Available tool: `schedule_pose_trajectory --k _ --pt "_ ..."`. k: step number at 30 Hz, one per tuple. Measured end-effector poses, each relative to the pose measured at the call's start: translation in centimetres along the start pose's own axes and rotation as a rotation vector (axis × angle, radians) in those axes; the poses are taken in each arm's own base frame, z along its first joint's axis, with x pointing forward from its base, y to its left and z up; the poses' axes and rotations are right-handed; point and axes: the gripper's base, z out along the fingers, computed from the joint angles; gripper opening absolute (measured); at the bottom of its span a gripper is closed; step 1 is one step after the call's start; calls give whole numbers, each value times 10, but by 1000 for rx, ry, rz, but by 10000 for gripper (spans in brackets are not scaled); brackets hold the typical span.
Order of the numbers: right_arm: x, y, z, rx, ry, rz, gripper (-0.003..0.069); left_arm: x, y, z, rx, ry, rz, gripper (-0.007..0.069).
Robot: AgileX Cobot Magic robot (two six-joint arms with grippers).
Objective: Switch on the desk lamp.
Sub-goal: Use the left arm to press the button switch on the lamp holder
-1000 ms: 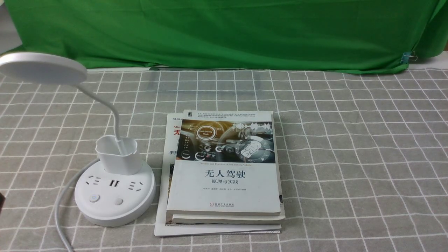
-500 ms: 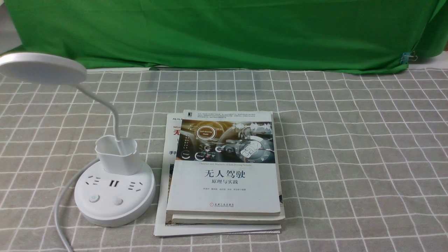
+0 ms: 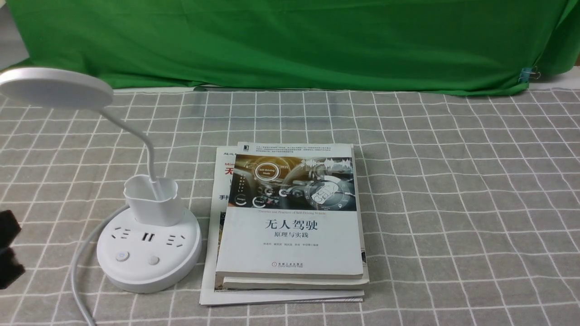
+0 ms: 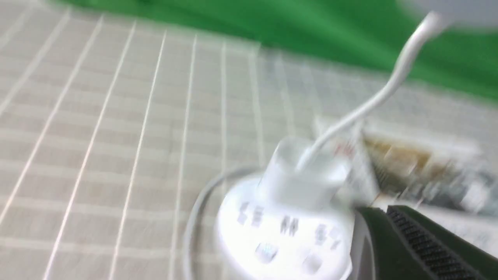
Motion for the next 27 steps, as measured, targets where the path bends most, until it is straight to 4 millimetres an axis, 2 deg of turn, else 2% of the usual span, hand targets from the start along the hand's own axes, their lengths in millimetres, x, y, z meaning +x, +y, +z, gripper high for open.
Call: schedule_pose_trajectory --k 7,13,16,20,23,24,25,27 --pt "0 0 0 0 0 0 245 -2 -2 38 2 103 -78 19" --pt "0 0 0 0 0 0 245 17 1 84 -34 383 -85 19" --pt "0 0 0 0 0 0 245 19 -3 99 11 514 -17 19" --pt "0 0 0 0 0 0 245 5 -24 116 101 575 89 19" --pt "0 0 0 0 0 0 245 4 -34 126 83 603 164 19" --pt "0 0 0 0 0 0 245 6 -40 135 50 631 240 19" --pt "0 0 0 0 0 0 245 7 -40 136 45 637 229 19" --pt "0 0 0 0 0 0 245 14 -48 151 12 672 303 19"
